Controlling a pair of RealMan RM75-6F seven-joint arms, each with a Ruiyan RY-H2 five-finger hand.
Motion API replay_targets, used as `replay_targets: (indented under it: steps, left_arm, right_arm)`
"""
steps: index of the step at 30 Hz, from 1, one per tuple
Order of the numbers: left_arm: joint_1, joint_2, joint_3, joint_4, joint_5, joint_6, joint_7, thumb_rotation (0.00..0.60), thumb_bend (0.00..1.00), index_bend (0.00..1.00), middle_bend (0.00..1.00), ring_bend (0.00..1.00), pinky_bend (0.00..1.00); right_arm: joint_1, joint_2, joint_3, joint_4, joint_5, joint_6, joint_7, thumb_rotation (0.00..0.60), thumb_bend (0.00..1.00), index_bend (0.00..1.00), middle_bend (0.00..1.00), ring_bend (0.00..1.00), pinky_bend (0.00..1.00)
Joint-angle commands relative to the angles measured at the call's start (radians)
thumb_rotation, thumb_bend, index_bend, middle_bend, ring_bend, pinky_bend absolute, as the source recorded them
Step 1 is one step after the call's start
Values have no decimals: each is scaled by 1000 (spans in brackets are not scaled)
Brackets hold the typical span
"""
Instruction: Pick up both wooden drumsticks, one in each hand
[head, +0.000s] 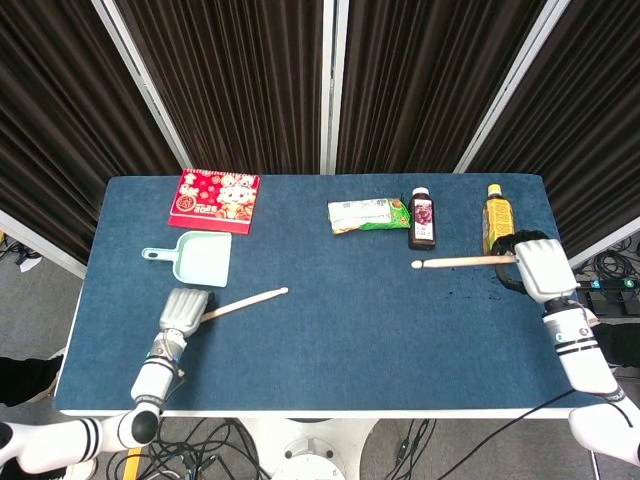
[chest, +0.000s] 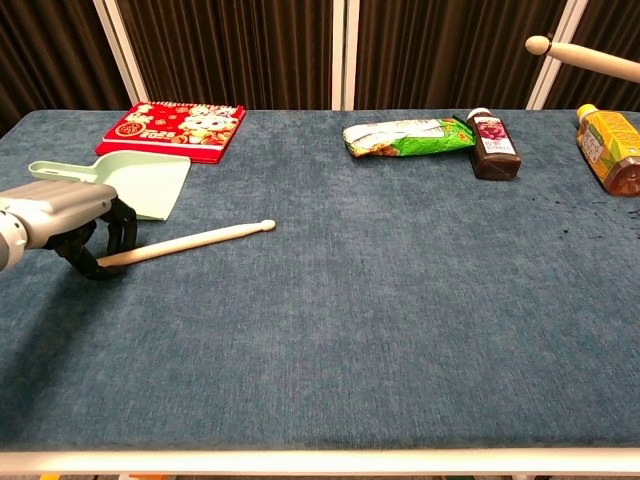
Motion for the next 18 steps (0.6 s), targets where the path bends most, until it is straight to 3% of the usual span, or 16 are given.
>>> replay_targets:
  steps: [1, 10, 18]
  left_arm:
    - [-2, -3, 4, 3, -3, 1, -1, 600, 330, 492, 515, 756, 889]
    - [5, -11, 14, 17, 34, 14, -54, 600, 436, 572, 569, 771, 893]
    - [41, 54, 20, 1, 192, -25, -300, 600, 487, 633, 629, 783, 901]
  right_arm:
    - [0, -1, 0, 0, 0, -1, -1, 600, 703, 661, 572, 345, 347]
    - [-6, -3, -1, -1, 4, -1, -5, 600, 703, 661, 572, 346, 347]
    - [-37, -4, -14, -14, 13, 9, 22, 600, 703, 661, 573, 348, 347]
